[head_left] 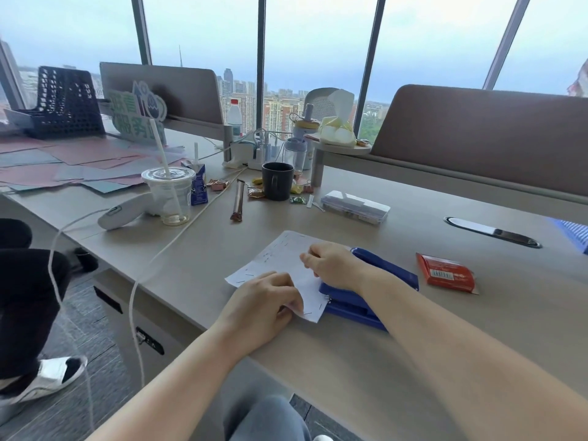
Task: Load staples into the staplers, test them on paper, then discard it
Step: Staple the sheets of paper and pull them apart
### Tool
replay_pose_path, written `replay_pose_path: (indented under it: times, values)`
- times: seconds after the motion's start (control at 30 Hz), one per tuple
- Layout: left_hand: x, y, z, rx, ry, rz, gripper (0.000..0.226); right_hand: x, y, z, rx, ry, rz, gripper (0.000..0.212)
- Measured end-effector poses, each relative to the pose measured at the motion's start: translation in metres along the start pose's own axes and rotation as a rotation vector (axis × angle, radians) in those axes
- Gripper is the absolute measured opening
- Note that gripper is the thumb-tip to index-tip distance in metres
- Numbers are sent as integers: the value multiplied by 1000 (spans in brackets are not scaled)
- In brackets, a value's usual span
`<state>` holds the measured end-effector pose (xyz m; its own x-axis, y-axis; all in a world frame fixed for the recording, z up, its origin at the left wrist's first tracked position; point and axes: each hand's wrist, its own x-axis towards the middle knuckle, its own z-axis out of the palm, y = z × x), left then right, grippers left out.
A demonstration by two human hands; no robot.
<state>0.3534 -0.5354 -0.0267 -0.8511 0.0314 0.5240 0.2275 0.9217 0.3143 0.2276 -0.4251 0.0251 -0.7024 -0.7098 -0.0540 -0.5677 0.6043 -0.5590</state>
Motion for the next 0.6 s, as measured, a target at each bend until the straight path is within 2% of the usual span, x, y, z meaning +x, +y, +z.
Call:
replay_pose_path:
  times: [0.17,0.27,0.4,0.47,0.53,0.6]
  values:
    - [0,-1,0,0,-3,2,20,1,3,3,-5,26,-24,25]
    - [1,-2,1,-7,-12,-1,20,1,4,4,-17,28,-27,14]
    - [1,0,0,-8,-11,-29,21,1,3,3,-8,-6,-23,19]
    - [3,2,1,10,-24,-102,25,2,3,3,-13,-41,-6,29]
    - [5,3,1,65,-86,-233,40,3,3,4,-7,-67,16,34]
    - [8,5,0,105,-147,-362,45,5,4,5,-11,-81,38,37]
